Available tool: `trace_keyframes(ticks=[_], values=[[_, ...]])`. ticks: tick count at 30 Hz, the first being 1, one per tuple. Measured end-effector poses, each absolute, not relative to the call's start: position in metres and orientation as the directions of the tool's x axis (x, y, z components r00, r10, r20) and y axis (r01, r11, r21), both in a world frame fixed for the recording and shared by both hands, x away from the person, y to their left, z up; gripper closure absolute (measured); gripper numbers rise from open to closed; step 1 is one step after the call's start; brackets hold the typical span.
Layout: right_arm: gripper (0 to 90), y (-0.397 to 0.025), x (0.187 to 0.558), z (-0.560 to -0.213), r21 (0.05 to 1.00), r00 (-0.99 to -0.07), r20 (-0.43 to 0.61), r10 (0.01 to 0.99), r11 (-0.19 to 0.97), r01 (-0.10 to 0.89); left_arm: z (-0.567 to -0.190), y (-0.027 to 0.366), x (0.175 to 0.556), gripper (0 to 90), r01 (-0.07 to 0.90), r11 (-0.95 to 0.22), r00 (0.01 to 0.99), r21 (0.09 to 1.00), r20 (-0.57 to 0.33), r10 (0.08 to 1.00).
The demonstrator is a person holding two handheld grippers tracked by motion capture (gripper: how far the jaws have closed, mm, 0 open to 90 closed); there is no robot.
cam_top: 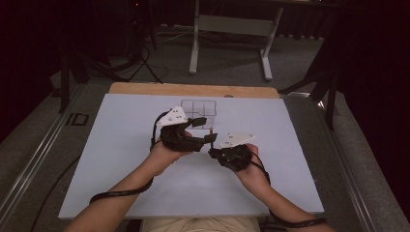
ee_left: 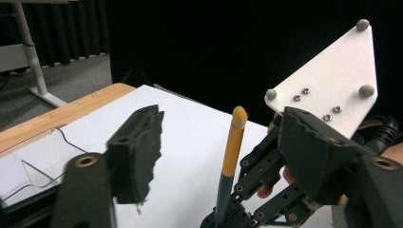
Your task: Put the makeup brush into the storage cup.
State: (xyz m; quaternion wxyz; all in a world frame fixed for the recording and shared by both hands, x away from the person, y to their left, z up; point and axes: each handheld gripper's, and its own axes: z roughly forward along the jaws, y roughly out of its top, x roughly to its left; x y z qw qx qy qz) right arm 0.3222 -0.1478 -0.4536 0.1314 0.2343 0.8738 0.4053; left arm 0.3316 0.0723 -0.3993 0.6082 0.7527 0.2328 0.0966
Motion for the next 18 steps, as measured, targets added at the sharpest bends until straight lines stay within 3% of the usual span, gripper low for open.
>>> trace_keyframes(ticks=[1,2,4,18], values=[[85.7,-0.1478,0.3222,-0.4536,0.770,-0.856,-0.040,0.516,0.562,0.303,-0.3991,0.0719,0.3314,33.5,0.232,-0.151,0.867,0.961,-0.134,0.479],[85.7,-0.1471,0.3222,-0.4537,0.770,-0.856,-0.045,0.515,0.564,0.299,-0.3986,0.0720,0.3318,44.2,0.230,-0.138,0.866,0.963,-0.138,0.481],[85.7,-0.1466,0.3223,-0.4539,0.769,-0.857,-0.047,0.514,0.566,0.297,-0.3974,0.0718,0.3326,50.5,0.232,-0.134,0.863,0.964,-0.140,0.486],[85.7,-0.1472,0.3263,-0.4513,0.783,-0.848,-0.036,0.530,0.542,0.305,-0.3957,0.0670,0.3342,82.8,0.228,-0.148,0.877,0.962,-0.137,0.460]])
